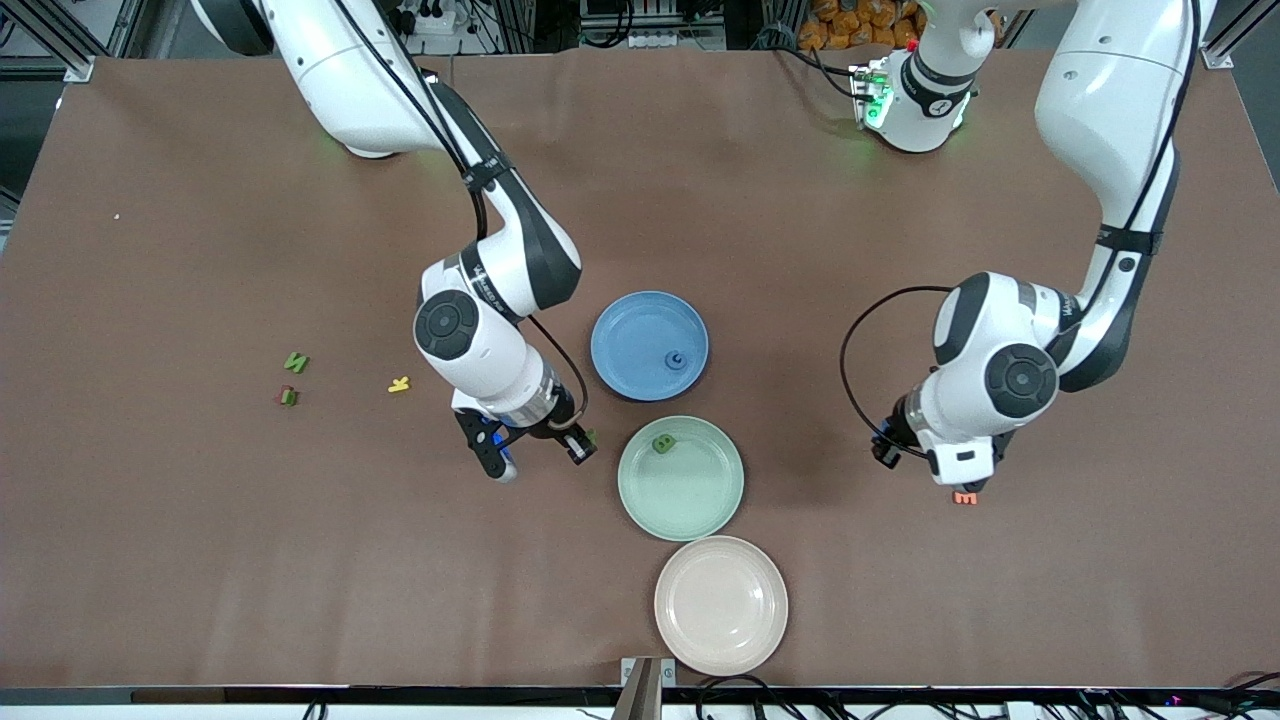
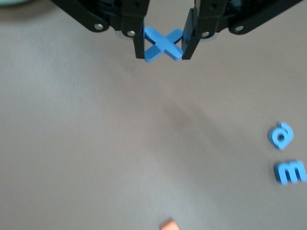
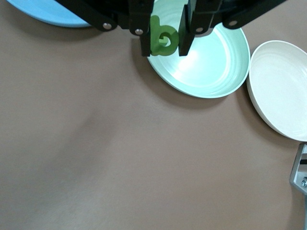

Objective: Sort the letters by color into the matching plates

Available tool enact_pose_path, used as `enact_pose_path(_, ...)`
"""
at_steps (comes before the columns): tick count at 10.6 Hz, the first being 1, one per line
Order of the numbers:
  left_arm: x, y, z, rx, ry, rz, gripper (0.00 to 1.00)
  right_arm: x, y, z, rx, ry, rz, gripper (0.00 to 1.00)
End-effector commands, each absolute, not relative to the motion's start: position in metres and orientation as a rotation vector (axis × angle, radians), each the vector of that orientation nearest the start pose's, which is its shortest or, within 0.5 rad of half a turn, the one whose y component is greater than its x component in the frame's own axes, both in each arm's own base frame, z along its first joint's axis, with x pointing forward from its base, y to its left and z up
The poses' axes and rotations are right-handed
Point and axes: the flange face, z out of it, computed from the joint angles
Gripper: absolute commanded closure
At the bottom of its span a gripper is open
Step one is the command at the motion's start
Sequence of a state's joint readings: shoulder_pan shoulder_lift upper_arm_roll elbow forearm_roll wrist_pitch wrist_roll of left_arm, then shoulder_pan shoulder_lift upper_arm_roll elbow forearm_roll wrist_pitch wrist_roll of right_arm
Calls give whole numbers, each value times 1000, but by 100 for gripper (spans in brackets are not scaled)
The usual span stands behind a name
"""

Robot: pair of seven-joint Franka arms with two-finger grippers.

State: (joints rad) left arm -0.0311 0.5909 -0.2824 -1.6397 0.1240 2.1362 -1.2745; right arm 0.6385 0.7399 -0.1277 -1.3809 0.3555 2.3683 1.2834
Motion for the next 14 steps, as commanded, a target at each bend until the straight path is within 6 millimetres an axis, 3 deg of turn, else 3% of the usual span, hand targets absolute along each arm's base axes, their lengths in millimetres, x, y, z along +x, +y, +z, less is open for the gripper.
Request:
enact_pose_path(1,634,-214,285,-2805,-1386,219,100,647,412,282,-2470,1289,-28,100)
enact_pose_path(3,630,-223,294,-2813,-1380,217,100,645,422,270,-2449,1269,-72,100)
enact_pose_path(5,615,-247,296,-2825,-1276,272,100,646,433,262,-2444,1249,-86,100)
enact_pose_path(8,586,-300,288,-2833,-1168,338,100,643,464,253,-2381,1213,-128,100)
enact_pose_path(14,555,-350,290,-2816,-1183,362,100,628,481,214,-2390,1188,-153,100)
